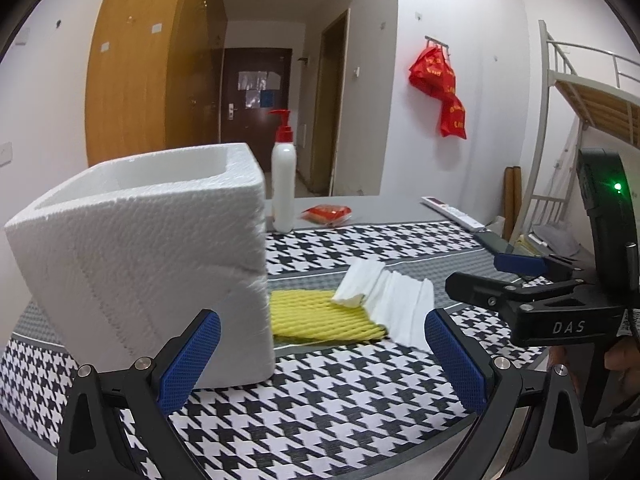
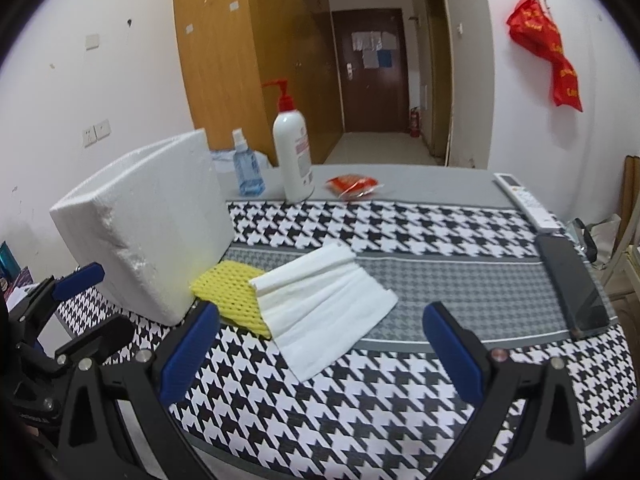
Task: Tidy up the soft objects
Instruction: 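Move both tools toward the yellow net sponge and white tissues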
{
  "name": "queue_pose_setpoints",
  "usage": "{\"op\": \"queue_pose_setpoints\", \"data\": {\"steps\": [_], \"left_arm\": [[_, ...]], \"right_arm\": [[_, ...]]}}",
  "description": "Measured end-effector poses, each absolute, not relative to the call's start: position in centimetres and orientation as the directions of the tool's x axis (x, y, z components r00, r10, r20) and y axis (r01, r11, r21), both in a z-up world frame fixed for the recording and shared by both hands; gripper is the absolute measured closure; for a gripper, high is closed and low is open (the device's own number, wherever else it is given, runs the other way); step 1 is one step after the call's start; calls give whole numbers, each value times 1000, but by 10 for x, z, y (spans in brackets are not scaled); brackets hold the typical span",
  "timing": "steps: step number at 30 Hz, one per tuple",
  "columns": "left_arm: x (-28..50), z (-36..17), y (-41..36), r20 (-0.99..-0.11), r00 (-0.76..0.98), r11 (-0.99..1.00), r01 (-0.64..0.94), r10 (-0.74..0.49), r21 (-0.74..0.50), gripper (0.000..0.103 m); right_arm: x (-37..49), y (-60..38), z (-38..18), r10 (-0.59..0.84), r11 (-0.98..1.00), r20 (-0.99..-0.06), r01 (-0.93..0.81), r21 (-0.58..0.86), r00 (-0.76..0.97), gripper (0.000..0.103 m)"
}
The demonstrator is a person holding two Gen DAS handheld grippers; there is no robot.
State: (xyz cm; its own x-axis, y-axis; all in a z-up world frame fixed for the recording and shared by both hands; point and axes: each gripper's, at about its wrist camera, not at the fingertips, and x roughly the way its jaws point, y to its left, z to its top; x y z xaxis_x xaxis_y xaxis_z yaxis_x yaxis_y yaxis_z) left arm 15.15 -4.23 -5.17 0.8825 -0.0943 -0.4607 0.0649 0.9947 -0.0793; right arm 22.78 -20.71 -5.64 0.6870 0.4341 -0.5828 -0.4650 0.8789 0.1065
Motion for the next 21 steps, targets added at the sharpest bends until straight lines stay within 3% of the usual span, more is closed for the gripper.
{"op": "queue_pose_setpoints", "data": {"steps": [21], "left_arm": [[152, -57, -4, -486, 872, 996, 25, -64, -87, 1]], "right_arm": [[262, -154, -89, 425, 847, -696, -526, 79, 579, 0]]}}
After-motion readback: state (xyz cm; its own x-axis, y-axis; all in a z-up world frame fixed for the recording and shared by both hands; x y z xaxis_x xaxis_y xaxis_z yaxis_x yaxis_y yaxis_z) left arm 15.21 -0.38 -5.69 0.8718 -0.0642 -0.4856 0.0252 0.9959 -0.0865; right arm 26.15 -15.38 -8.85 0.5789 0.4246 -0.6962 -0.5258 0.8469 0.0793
